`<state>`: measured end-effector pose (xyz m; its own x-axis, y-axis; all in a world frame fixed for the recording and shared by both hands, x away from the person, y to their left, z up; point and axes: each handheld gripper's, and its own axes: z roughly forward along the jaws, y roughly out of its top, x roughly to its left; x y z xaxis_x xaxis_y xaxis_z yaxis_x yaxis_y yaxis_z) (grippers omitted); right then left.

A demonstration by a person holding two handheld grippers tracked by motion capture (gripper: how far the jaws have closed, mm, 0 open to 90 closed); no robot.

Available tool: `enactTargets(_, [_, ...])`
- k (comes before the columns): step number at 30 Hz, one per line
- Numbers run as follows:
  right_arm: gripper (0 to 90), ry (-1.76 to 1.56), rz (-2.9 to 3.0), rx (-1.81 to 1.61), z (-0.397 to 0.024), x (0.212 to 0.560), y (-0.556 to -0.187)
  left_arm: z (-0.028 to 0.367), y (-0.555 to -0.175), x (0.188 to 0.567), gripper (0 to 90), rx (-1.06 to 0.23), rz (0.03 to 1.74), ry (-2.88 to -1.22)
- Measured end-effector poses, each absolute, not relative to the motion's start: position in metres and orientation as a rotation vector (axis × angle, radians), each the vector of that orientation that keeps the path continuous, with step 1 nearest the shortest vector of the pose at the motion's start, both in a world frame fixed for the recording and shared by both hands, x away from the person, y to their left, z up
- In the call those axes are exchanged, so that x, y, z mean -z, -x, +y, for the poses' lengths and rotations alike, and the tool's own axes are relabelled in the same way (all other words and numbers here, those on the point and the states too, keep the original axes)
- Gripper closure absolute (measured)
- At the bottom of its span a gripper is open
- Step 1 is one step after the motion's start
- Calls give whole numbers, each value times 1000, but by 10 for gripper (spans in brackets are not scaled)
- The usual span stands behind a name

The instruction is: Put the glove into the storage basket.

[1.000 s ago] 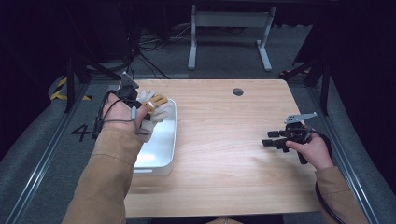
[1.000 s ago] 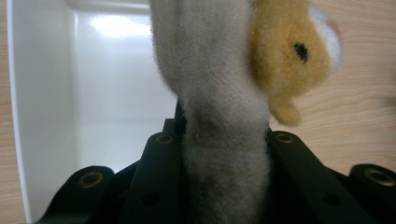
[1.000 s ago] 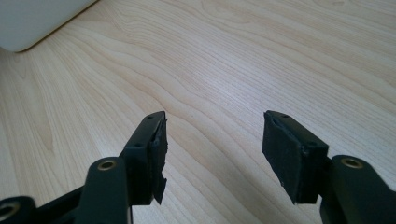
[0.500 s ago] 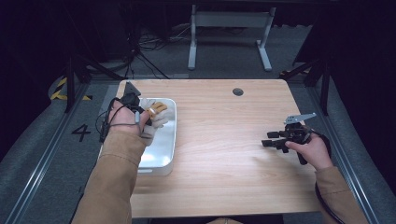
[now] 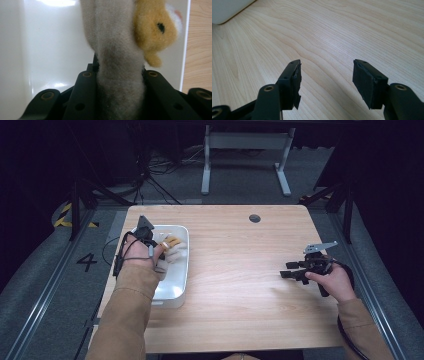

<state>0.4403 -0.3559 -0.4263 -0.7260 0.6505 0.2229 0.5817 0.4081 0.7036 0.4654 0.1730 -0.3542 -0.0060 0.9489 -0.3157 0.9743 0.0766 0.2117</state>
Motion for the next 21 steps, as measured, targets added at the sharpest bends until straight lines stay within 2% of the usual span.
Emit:
enactTargets(13, [400, -1117, 2582, -1222, -355, 428, -440, 171, -466, 367, 740, 71, 2001, -1905])
enactTargets(21, [396, -1127, 2582, -1229, -356, 429, -441, 173, -465, 383, 735, 100, 2018, -1888])
